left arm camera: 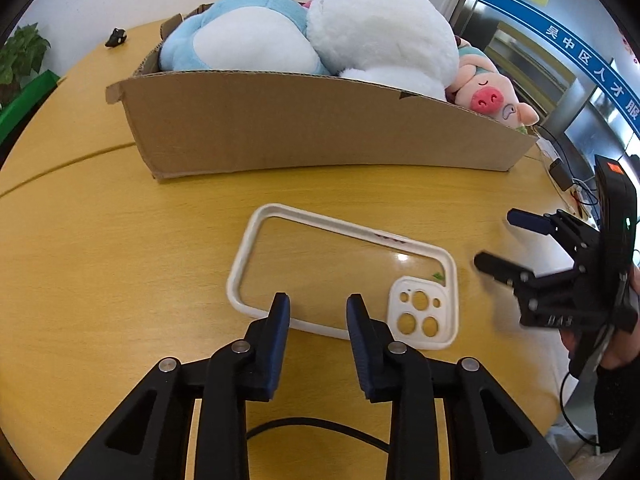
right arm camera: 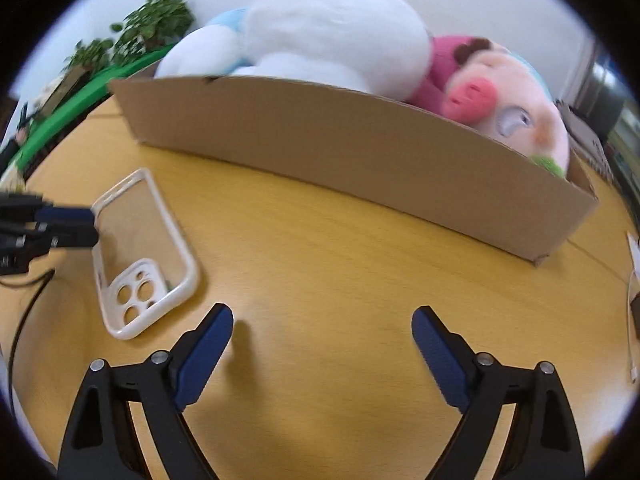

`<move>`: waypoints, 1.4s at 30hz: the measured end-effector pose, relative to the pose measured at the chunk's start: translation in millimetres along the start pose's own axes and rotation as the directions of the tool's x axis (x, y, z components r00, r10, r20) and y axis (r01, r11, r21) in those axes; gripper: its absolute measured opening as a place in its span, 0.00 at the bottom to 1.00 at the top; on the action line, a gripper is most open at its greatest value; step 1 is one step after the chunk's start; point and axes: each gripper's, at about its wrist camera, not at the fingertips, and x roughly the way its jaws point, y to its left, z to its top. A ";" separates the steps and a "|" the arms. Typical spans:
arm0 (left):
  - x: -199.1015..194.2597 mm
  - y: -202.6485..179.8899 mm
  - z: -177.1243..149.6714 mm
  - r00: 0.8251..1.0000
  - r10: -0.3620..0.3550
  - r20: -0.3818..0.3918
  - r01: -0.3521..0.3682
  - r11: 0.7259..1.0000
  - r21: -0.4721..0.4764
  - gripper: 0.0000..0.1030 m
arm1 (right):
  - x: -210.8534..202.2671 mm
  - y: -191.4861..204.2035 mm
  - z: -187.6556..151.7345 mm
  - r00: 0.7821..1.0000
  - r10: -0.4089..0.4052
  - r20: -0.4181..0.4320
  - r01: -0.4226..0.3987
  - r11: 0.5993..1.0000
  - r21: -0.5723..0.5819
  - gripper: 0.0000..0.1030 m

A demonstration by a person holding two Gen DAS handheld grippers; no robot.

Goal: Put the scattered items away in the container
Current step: 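Close the right tool on the rim of the clear phone case, then carry the phone case over the box with the right tool and release it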

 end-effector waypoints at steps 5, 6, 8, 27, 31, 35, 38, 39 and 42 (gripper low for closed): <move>2.5 18.5 15.0 1.000 0.021 0.005 -0.021 0.999 -0.039 0.31 | -16.9 -0.9 3.2 0.992 0.130 0.009 -0.130 0.985 0.118 0.90; 4.6 22.4 20.1 0.999 0.034 0.005 -0.033 0.999 -0.043 0.31 | -16.4 5.4 4.1 0.987 0.159 0.005 -0.158 0.978 0.135 0.90; 7.2 31.3 28.8 0.999 0.045 0.005 -0.045 0.998 -0.043 0.32 | -12.1 20.5 6.3 0.986 0.168 0.006 -0.166 0.973 0.161 0.90; -4.7 9.0 22.9 1.000 -0.014 0.025 0.013 1.000 0.020 0.06 | -11.4 22.7 14.7 0.997 0.078 0.027 -0.081 0.987 0.139 0.08; -34.1 -4.9 49.6 0.993 -0.011 0.120 0.006 0.999 0.048 0.06 | -43.0 10.2 40.5 0.990 0.053 0.131 -0.071 0.989 0.129 0.07; -60.4 -7.5 101.7 0.979 -0.026 0.204 0.013 0.998 0.064 0.06 | -77.9 -8.0 87.0 0.968 0.015 0.249 -0.039 0.995 0.093 0.07; -73.6 -6.5 148.4 0.964 -0.031 0.263 0.006 0.995 0.097 0.06 | -81.4 -17.0 139.7 0.952 -0.009 0.307 -0.015 0.997 0.077 0.07; -75.3 -5.4 168.8 0.959 -0.033 0.281 0.003 0.994 0.106 0.06 | -80.1 -22.8 155.8 0.948 -0.020 0.318 -0.003 0.997 0.073 0.07; -58.2 -4.4 232.4 0.958 -0.033 0.287 0.001 0.994 0.110 0.07 | -65.3 -47.7 199.5 0.947 -0.042 0.318 0.019 0.997 0.076 0.07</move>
